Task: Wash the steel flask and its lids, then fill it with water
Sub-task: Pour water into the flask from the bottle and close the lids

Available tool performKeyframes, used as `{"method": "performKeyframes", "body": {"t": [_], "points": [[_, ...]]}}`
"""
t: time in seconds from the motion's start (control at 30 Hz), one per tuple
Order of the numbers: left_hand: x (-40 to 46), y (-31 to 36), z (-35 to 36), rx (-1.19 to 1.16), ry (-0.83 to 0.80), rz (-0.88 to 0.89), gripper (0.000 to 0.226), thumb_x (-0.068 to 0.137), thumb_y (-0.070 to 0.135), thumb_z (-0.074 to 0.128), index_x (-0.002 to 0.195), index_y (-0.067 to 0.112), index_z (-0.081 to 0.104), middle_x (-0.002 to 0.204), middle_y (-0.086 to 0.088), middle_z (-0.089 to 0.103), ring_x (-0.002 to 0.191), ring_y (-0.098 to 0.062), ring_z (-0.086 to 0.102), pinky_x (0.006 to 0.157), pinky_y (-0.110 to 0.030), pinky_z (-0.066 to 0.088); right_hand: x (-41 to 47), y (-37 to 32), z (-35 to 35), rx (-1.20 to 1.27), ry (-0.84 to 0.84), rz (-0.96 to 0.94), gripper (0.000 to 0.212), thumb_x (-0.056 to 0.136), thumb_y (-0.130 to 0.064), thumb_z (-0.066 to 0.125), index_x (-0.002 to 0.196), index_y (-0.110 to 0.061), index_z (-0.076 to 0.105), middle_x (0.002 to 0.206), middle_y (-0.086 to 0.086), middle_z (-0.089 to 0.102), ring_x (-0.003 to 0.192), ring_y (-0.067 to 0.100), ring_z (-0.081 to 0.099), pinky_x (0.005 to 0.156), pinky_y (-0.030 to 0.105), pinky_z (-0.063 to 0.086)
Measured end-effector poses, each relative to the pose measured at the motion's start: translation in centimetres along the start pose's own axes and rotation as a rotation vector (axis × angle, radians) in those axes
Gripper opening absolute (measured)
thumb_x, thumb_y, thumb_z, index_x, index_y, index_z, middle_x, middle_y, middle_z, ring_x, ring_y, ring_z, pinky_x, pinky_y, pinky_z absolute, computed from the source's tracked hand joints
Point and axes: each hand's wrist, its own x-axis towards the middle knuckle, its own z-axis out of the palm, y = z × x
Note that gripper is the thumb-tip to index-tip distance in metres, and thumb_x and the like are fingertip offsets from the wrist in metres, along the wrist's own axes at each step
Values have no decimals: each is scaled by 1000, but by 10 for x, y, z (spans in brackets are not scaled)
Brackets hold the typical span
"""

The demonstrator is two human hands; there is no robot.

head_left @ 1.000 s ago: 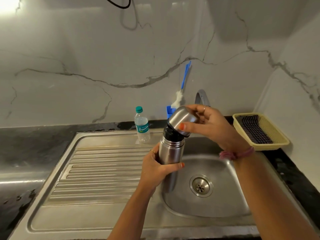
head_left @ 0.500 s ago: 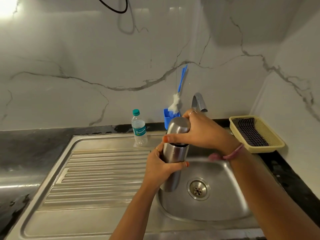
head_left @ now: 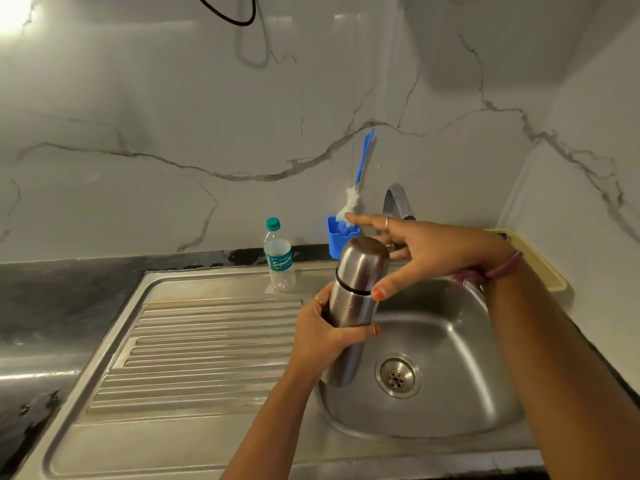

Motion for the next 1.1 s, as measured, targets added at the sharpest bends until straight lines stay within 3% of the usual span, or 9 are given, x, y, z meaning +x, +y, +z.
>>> {"method": "performKeyframes", "body": {"t": [0.13, 0.23, 0.3, 0.4, 0.57, 0.7, 0.8, 0.97, 1.1], "points": [[1, 0, -3, 1, -9, -1, 65, 59, 11, 93, 114, 27, 62, 98, 11, 70, 89, 2, 65, 69, -12, 52, 8, -3, 6, -73, 176, -16, 81, 63, -44, 85, 134, -35, 46, 129, -10, 56, 115, 11, 58, 97, 30, 51], [1, -1, -6, -13, -18, -2, 64, 60, 9, 92, 114, 27, 62, 98, 11, 70, 88, 2, 65, 68, -11, 52, 15, -4, 12, -167, 150, 57, 101, 57, -62, 76, 142, -33, 32, 140, -5, 46, 122, 14, 53, 102, 35, 47], [2, -1, -7, -7, -25, -3, 67, 60, 10, 92, 116, 28, 60, 100, 11, 69, 89, 3, 64, 68, -12, 52, 11, -3, 8, -54, 40, 10, 105, 62, -49, 81, 148, -41, 22, 148, -11, 36, 128, 11, 48, 105, 33, 44], [5, -4, -11, 0, -32, -1, 71, 59, 14, 93, 119, 28, 60, 103, 10, 70, 92, -1, 65, 72, -17, 55, 11, -1, 7, -26, 78, -60, 83, 64, -34, 87, 136, -40, 46, 132, -17, 54, 117, 6, 56, 98, 30, 51], [6, -8, -15, -23, -14, -14, 63, 56, 10, 94, 110, 27, 65, 97, 8, 73, 90, -8, 69, 74, -24, 58, 20, -19, 29, -375, 367, 103, 73, 57, -72, 72, 110, -27, 50, 100, -10, 60, 90, 8, 59, 80, 28, 53], [7, -10, -18, -7, -46, -7, 66, 58, 11, 93, 114, 28, 63, 100, 9, 72, 93, -8, 67, 78, -26, 59, 17, -16, 18, -199, 55, 63, 98, 62, -53, 82, 142, -34, 30, 140, -10, 44, 120, 7, 51, 100, 27, 46], [7, -10, -22, 7, -58, -1, 69, 59, 13, 93, 118, 28, 61, 102, 9, 71, 94, -5, 66, 75, -21, 57, 17, -11, 11, -156, -2, -58, 85, 67, -30, 86, 138, -38, 42, 134, -12, 53, 120, 9, 55, 100, 31, 48], [7, -10, -25, -12, -44, -18, 62, 59, 9, 92, 110, 28, 63, 95, 9, 71, 88, -3, 66, 69, -16, 55, 25, -25, 31, -629, 393, 146, 70, 63, -82, 59, 107, -28, 51, 94, -10, 60, 82, 7, 57, 66, 21, 43], [6, -12, -28, 4, -56, -4, 63, 58, 10, 93, 109, 31, 63, 95, 14, 71, 89, -3, 66, 73, -19, 56, 23, -20, 23, -303, 154, 140, 102, 55, -78, 68, 140, -34, 34, 132, -9, 53, 113, 9, 55, 97, 32, 48]]}}
